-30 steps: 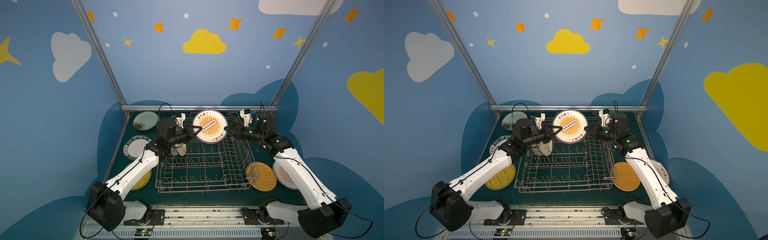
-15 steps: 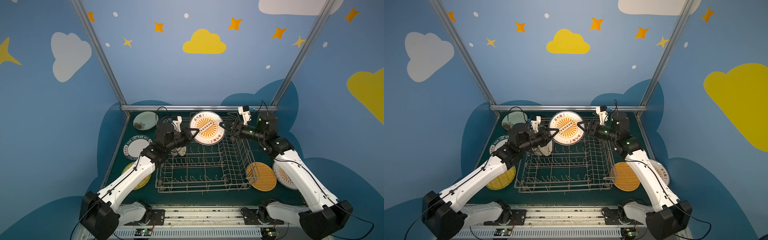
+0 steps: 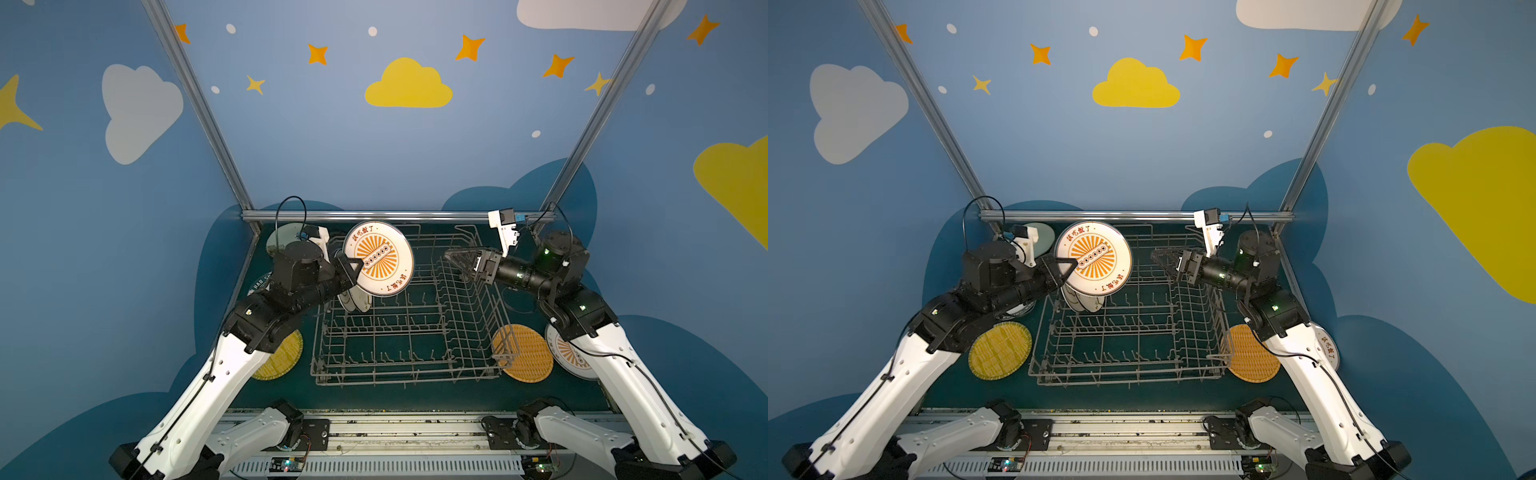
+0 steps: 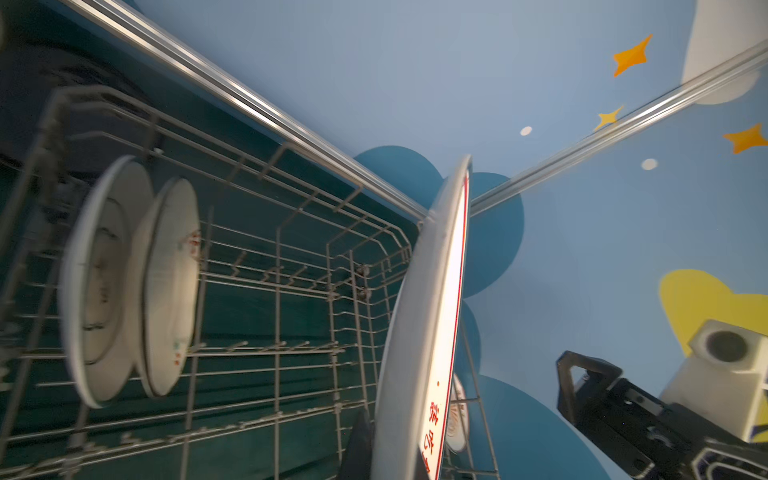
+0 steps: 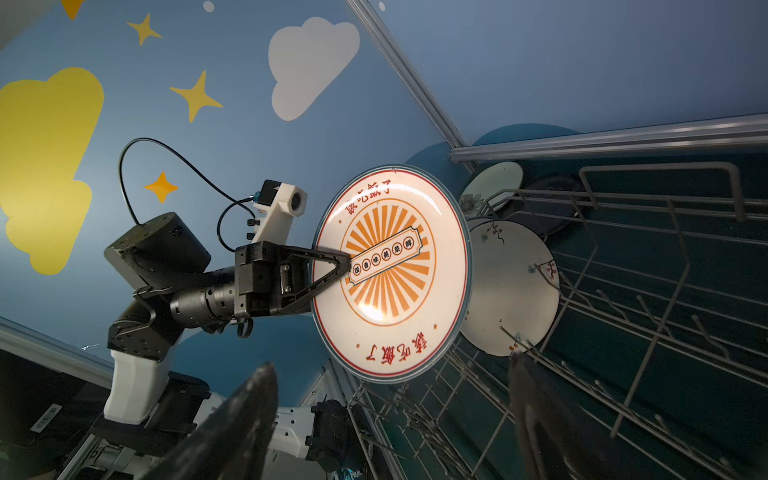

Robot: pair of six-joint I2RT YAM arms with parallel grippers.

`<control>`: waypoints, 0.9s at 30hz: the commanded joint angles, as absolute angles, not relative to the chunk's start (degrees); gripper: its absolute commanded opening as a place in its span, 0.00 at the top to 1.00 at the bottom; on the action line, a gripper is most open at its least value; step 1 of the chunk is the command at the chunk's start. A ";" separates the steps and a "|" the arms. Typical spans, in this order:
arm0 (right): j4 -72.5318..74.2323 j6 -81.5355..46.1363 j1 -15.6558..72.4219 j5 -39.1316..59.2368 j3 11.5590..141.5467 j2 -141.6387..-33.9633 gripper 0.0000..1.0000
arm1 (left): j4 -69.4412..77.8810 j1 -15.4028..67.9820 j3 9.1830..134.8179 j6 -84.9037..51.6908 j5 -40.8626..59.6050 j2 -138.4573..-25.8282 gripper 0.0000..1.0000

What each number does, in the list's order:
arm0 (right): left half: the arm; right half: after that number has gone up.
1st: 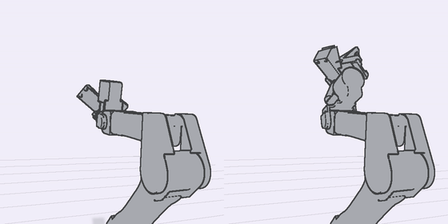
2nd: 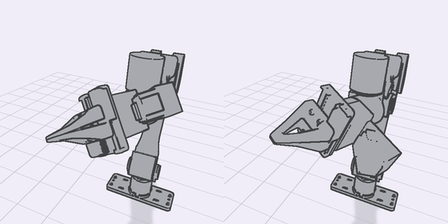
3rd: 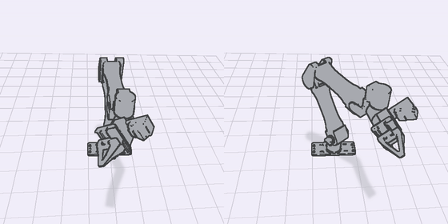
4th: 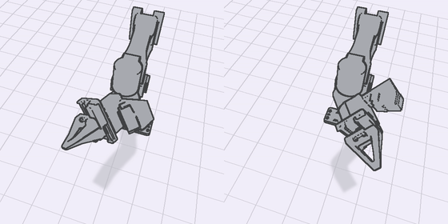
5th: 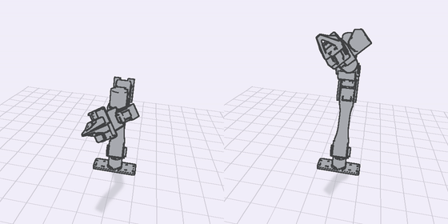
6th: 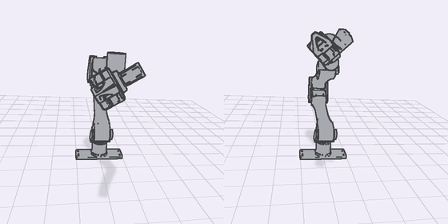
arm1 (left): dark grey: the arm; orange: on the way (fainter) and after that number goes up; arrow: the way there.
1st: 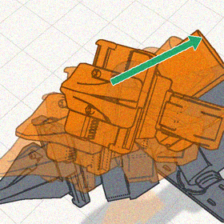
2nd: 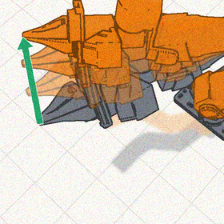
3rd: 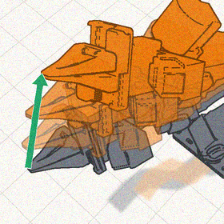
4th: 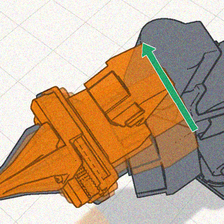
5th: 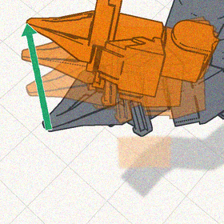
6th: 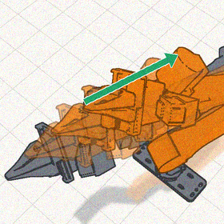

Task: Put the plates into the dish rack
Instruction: 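Grasp the sunburst plate with the left gripper while the right gripper releases it, then lower the sunburst plate into the rack beside the berry plate with the left gripper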

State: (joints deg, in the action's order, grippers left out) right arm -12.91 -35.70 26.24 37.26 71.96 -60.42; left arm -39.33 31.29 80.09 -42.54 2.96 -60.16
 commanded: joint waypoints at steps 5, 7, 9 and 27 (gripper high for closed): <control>-23.10 -26.30 28.04 40.41 79.63 -62.04 0.15 | -59.46 31.37 91.00 -31.90 -11.30 -66.36 0.96; -29.53 -22.37 28.26 34.31 83.28 -62.29 0.15 | -60.77 31.38 92.60 -30.24 -12.38 -68.11 0.96; -30.14 -22.46 28.29 30.76 82.63 -61.36 0.15 | -62.09 31.39 94.33 -29.12 -12.66 -70.36 0.96; -45.77 -14.24 37.53 18.54 92.84 -68.87 0.15 | -64.75 31.70 103.31 -26.64 -16.82 -87.29 0.96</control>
